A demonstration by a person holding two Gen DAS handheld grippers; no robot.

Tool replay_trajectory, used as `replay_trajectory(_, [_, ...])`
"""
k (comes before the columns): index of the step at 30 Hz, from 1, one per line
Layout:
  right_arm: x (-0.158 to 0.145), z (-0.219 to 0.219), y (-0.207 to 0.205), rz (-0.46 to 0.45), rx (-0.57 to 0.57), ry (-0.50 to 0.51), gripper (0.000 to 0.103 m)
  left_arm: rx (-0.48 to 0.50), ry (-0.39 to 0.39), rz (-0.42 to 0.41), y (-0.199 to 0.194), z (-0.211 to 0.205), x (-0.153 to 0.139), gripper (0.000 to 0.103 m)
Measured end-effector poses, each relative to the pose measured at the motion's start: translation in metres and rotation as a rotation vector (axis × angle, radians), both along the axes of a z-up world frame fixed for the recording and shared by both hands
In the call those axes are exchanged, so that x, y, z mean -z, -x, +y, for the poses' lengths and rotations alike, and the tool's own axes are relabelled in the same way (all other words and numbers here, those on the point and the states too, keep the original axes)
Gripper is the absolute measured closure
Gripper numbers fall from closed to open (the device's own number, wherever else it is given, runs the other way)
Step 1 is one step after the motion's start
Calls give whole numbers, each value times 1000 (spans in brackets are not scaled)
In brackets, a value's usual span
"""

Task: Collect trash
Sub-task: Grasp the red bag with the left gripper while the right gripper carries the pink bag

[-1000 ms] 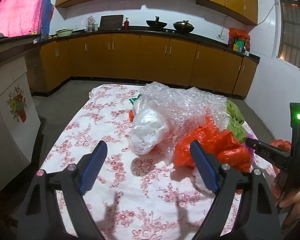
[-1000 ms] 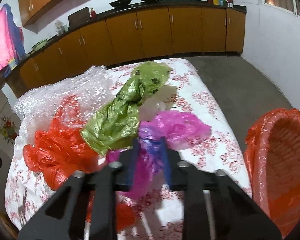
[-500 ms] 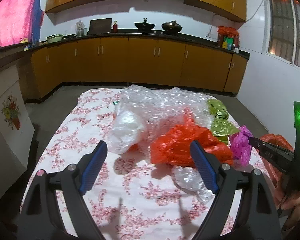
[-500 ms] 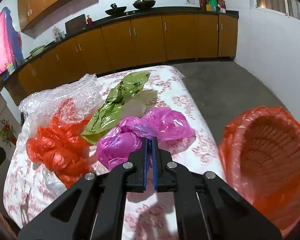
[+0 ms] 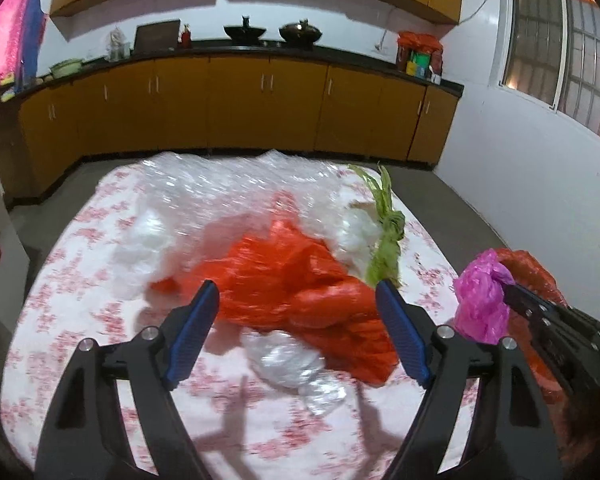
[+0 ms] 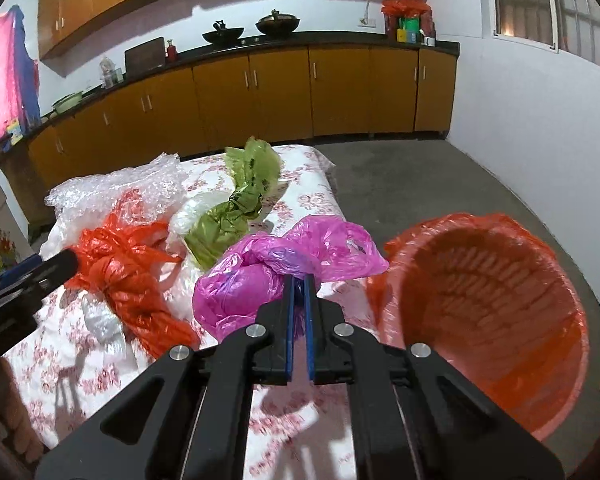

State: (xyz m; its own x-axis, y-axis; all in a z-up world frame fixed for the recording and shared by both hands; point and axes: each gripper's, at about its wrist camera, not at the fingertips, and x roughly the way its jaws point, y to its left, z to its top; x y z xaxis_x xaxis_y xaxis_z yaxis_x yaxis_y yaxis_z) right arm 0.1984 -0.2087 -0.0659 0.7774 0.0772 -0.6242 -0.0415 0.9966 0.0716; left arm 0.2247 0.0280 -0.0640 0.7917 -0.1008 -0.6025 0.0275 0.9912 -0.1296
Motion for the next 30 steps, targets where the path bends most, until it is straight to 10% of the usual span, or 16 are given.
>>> replay_trajectory(18, [2, -17, 19, 3, 16, -26, 98, -103, -71, 153, -37, -39, 28, 24])
replay_trajectory(30, [-5, -27, 31, -16, 32, -45, 98, -74, -28, 140, -27, -31, 28, 49])
